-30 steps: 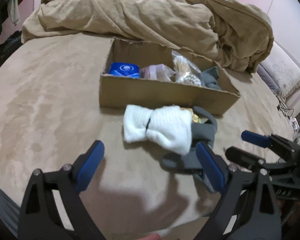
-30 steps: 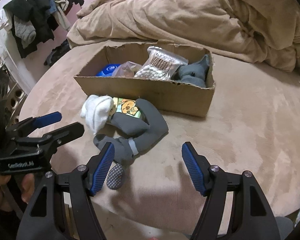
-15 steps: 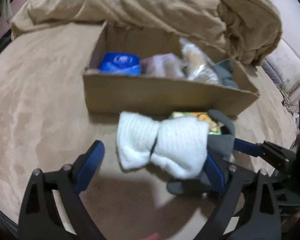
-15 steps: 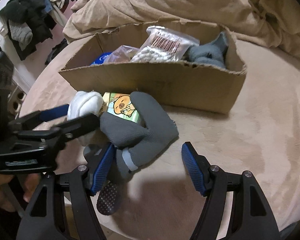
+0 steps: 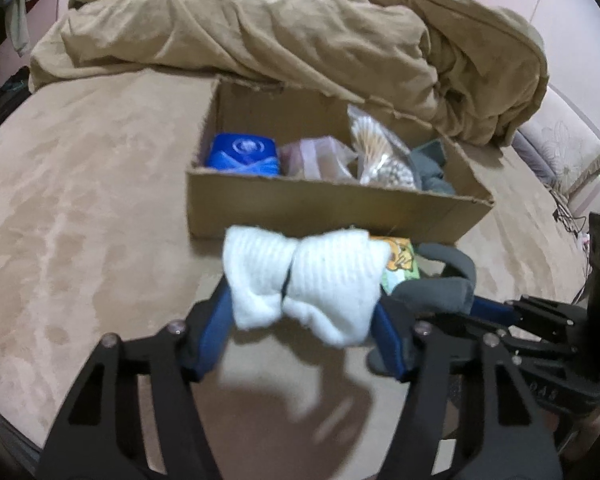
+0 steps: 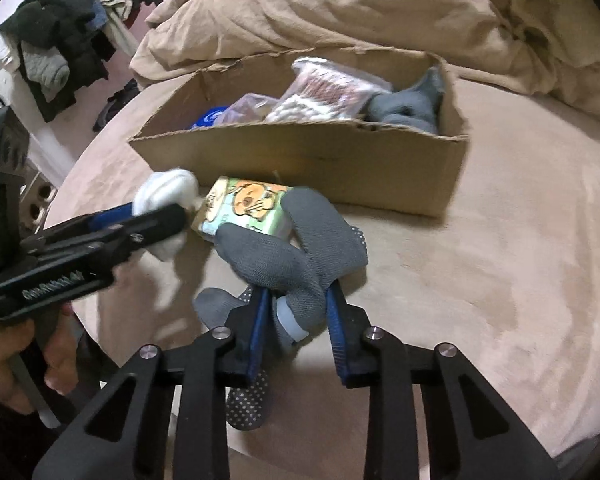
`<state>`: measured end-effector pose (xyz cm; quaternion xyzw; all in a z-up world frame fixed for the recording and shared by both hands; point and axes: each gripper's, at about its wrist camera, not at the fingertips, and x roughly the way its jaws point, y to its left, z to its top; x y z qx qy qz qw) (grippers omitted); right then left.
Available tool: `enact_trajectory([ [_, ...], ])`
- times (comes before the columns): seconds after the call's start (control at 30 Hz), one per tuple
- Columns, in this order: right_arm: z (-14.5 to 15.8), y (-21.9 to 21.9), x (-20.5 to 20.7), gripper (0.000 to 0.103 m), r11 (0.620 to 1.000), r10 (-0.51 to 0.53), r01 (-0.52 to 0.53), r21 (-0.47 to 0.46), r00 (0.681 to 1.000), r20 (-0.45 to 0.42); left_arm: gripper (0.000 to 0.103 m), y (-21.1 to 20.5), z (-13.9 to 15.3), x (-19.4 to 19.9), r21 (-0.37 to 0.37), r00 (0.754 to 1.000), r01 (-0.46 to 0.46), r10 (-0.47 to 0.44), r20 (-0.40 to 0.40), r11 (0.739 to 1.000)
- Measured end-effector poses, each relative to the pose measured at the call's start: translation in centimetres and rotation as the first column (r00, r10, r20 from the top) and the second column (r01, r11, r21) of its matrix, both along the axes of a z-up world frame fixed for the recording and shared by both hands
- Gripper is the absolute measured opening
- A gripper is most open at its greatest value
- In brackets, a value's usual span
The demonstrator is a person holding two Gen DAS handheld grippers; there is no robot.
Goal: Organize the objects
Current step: 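Grasp the white socks with the left gripper while the right gripper grasps the gray sock, then carry the white socks with the left gripper into the box while the right gripper drops the gray sock in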
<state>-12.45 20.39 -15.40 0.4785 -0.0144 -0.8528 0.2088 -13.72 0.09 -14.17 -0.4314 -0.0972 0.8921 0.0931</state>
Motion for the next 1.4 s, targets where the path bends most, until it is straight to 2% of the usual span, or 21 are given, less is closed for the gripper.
enact_trajectory([
  [0.2, 2.5, 1.0, 1.6, 0.029, 1.0, -0.013, 0.013, 0.001, 0.999, -0.042, 0.061, 0.0, 2.6, 1.8, 0.003, 1.0, 0.004, -0.004, -0.028, 1.0],
  [0.57, 8.8, 1.3, 5.0, 0.029, 1.0, 0.001, -0.001, 0.0, 0.993, -0.116, 0.061, -0.6, 9.3, 6.9, 0.007, 0.995, -0.003, 0.003, -0.098, 1.0],
  [0.73, 11.3, 1.3, 5.3, 0.029, 1.0, 0.005, -0.006, -0.006, 0.987, -0.16, 0.061, -1.1, 11.5, 7.3, 0.016, 0.992, -0.009, 0.011, -0.127, 1.0],
  [1.0, 13.7, 1.1, 3.4, 0.03, 1.0, -0.001, -0.002, -0.012, 0.974, -0.225, 0.061, -1.9, 13.7, 5.2, -0.004, 0.982, -0.012, 0.011, -0.187, 1.0],
  [1.4, 14.1, 0.6, -2.7, 0.03, 1.0, -0.022, 0.023, -0.001, 0.961, -0.274, 0.061, -1.9, 13.2, -1.2, -0.035, 0.979, 0.006, -0.013, -0.204, 0.999],
])
